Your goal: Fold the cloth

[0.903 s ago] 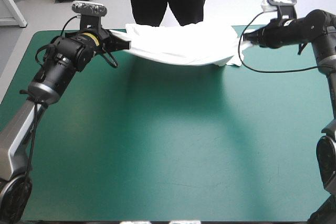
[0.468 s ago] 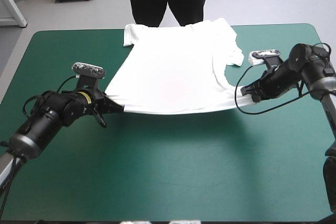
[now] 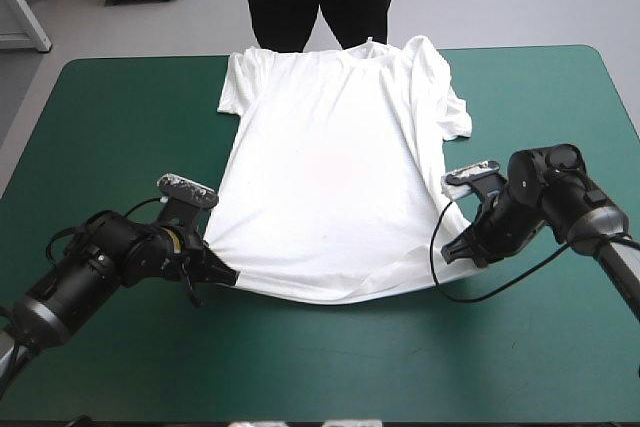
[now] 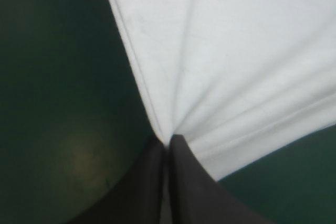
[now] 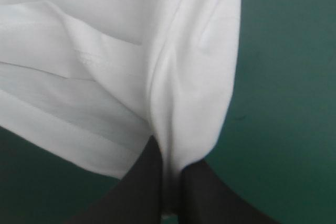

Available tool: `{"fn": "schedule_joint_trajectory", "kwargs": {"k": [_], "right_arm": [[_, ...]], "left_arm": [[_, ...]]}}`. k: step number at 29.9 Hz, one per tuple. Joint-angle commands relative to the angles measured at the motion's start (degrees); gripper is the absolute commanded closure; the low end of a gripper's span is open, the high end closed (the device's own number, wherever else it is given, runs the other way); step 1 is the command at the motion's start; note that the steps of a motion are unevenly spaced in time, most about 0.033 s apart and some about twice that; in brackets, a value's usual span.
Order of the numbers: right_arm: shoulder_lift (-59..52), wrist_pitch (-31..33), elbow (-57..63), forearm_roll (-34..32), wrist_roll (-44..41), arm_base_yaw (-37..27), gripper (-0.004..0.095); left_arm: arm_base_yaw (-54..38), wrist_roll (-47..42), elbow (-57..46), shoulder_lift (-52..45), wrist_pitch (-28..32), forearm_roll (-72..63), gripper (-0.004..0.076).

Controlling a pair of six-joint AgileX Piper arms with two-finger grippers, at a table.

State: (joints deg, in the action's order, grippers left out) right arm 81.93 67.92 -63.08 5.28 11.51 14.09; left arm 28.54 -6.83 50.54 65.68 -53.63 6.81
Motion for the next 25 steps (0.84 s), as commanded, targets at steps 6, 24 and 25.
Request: {"fn": "schedule_joint_trajectory", "kwargs": {"k": [6, 24, 25], "right_arm": [[-5.9, 3.3, 5.8, -2.0, -1.9, 0.2, 0.0925], [-12.9, 3.8, 19.0, 2.5, -4.8, 0.2, 0.0925], [-12.9, 3.8, 18.8, 2.5, -4.8, 0.2, 0.0924]], "left_arm": [[1.8, -2.1, -7.7, -9.9, -6.6, -4.9, 0.0733], [1.8, -2.6, -14.4, -19.9, -13.1, -10.5, 0.0733], [1.8, -3.9, -14.9, -19.5, -13.3, -10.5, 0.0732]]}}
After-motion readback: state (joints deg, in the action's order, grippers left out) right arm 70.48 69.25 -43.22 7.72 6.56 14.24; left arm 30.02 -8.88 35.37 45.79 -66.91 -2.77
